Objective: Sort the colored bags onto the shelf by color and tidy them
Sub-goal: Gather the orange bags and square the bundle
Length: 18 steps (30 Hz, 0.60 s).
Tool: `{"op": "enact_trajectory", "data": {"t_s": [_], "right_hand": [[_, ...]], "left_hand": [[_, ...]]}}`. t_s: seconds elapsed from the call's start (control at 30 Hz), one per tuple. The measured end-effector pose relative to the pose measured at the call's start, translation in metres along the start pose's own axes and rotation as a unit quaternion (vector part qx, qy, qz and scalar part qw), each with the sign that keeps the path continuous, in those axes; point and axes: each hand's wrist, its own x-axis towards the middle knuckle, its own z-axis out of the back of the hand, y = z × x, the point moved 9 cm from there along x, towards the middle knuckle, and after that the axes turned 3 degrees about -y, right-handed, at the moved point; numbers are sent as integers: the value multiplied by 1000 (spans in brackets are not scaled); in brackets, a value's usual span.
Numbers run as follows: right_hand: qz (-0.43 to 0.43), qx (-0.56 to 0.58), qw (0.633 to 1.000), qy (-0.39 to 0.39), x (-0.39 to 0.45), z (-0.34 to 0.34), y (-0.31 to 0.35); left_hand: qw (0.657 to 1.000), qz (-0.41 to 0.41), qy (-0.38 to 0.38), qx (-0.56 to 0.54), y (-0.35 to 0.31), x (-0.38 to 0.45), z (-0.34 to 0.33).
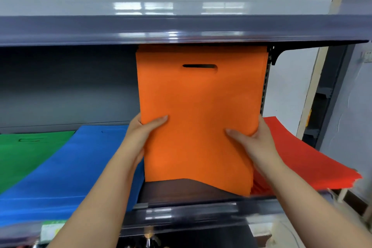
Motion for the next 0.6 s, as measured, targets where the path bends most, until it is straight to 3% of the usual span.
{"op": "enact_trajectory", "data": {"t_s": [0.2,0.3,0.43,0.6], "right_hand": [[5,41,999,17,12,-10,4],[-25,44,998,34,10,-15,-14],[-35,3,999,-3,6,-7,-22],[-73,63,995,23,9,-17,-20]], "left_hand": [[997,-50,-59,-30,-4,4,8],[998,-25,-46,-18,12,2,7],[998,-25,-65,-5,19,-2,13],[999,-17,-35,-17,15,-1,17]]}}
